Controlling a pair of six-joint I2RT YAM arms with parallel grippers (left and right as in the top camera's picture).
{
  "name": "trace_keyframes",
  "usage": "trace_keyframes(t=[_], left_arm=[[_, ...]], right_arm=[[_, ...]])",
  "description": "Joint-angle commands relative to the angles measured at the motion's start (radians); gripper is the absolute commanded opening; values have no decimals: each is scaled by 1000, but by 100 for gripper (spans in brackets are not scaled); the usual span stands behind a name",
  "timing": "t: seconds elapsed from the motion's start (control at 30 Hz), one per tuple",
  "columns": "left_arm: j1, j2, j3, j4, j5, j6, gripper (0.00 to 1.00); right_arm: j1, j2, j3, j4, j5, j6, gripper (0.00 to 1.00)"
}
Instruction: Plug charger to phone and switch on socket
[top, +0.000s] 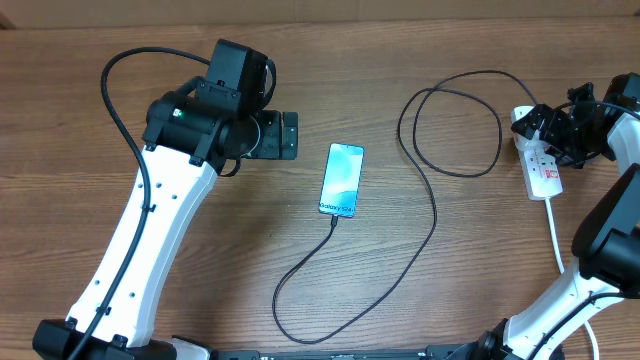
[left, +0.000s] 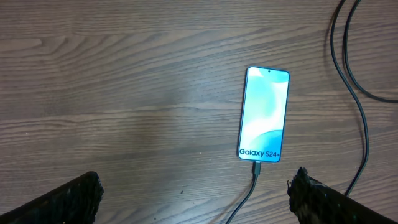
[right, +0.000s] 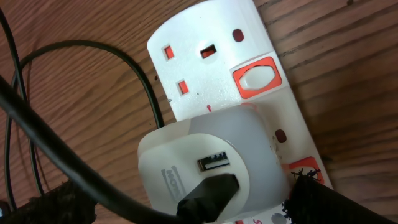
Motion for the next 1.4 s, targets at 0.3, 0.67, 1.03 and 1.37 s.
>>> trace_keyframes(t=[0.3, 0.67, 1.03, 1.37], left_arm=[[3, 5, 8, 0, -13, 19, 100], [3, 5, 8, 0, -13, 19, 100], [3, 5, 8, 0, -13, 19, 99], [3, 5, 8, 0, -13, 19, 100]], right_arm=[[11, 9, 21, 21, 22, -31, 99], [11, 9, 16, 14, 22, -31, 99], [11, 9, 16, -1, 21, -27, 99], [11, 9, 16, -5, -21, -28, 100]])
